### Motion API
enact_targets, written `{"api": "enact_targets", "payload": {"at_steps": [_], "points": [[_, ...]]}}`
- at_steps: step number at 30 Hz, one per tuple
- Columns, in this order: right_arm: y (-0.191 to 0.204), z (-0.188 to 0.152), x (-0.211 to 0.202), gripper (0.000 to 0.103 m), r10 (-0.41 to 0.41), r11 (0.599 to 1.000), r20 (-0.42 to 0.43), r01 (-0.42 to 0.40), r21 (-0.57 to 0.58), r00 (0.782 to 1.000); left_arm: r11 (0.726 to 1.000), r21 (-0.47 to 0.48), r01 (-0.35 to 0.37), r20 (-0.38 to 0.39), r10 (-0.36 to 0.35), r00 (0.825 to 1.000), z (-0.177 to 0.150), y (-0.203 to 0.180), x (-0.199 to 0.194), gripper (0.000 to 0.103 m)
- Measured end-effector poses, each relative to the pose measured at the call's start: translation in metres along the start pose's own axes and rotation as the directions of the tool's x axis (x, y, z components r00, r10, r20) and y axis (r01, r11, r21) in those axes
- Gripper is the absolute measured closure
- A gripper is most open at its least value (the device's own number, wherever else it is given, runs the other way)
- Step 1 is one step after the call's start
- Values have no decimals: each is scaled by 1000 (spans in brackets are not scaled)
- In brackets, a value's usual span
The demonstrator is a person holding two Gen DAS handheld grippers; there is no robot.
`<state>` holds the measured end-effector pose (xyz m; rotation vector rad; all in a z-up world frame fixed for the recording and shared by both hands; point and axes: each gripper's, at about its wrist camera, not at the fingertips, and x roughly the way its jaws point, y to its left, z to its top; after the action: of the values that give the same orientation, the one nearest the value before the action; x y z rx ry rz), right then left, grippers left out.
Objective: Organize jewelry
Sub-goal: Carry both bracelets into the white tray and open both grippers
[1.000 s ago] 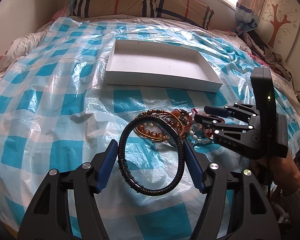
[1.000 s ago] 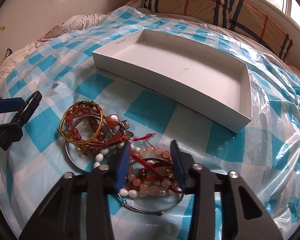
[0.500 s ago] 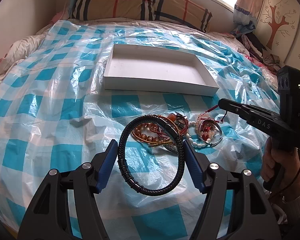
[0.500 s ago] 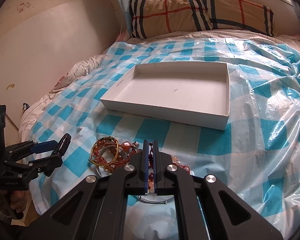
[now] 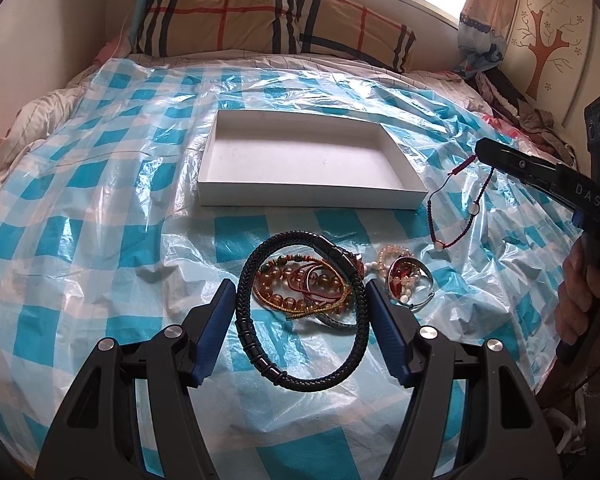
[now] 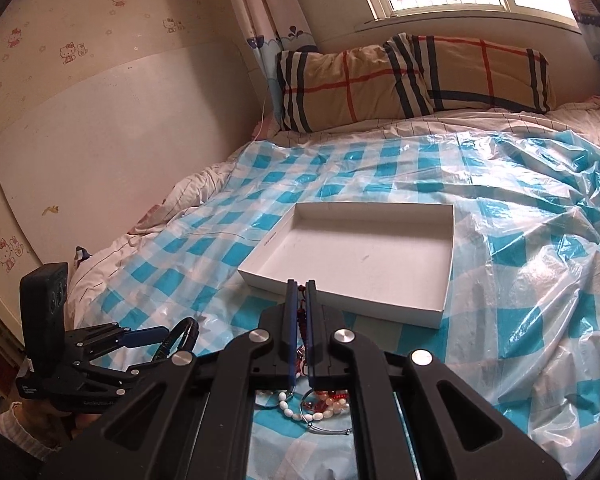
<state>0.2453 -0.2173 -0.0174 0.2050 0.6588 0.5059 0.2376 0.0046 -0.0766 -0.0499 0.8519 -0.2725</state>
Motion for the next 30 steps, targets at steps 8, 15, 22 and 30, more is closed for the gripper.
{"api": "enact_targets", "payload": {"at_steps": [8, 15, 22, 30], "points": [[-9, 20, 29, 99, 2, 1000, 13, -2, 7, 1000, 1000, 29, 1, 45, -2, 999, 41, -6, 24, 40], [-19, 44, 60, 99, -11, 1000, 47, 12, -8, 999, 999, 38, 0, 80, -3, 997, 89, -12, 62, 40], [-38, 60, 104, 93, -61, 998, 42, 61, -1, 997, 999, 9, -42, 91, 41, 995, 128, -10, 115, 35], [-40, 44, 84, 57, -84, 996, 51, 83, 32, 995, 998, -30, -63, 48, 65, 997, 123, 7, 124, 33]]}}
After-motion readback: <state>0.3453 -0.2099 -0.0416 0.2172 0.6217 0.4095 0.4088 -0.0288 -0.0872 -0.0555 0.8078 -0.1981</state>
